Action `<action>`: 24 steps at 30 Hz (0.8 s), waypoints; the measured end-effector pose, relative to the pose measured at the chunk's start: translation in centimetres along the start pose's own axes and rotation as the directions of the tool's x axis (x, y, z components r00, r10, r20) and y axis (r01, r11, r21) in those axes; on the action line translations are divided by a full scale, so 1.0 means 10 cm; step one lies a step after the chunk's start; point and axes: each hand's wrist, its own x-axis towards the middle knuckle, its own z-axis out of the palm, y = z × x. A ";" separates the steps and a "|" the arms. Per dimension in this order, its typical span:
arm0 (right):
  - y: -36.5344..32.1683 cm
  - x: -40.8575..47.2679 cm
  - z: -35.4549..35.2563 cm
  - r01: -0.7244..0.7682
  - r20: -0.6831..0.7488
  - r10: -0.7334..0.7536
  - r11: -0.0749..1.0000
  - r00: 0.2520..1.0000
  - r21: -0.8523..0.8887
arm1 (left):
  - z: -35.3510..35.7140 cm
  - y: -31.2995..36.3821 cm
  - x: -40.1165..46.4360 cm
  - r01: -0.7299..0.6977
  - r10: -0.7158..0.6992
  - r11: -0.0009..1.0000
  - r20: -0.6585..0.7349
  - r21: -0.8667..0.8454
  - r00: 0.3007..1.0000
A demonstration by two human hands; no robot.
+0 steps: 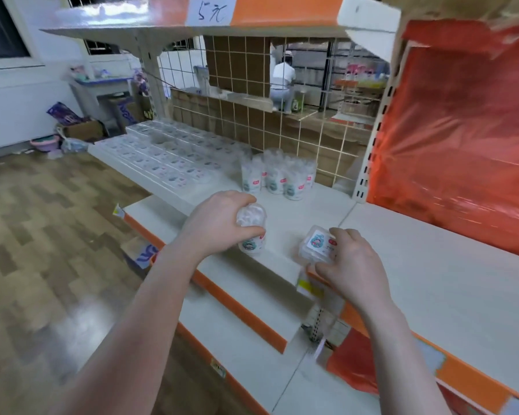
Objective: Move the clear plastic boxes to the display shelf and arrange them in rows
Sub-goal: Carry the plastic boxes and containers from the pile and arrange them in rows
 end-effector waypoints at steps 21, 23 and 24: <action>-0.46 1.12 0.48 -0.217 0.003 0.218 0.971 0.976 -0.096 | 0.28 -0.71 1.98 -0.288 0.282 0.958 0.191 0.004 0.940; -0.49 1.13 0.48 -0.247 -0.010 0.248 0.963 0.969 -0.111 | 0.34 -0.74 2.04 -0.301 0.299 0.953 0.196 -0.019 0.934; -0.51 1.13 0.49 -0.261 -0.015 0.261 0.958 0.965 -0.115 | 0.37 -0.75 2.07 -0.304 0.305 0.952 0.201 -0.037 0.931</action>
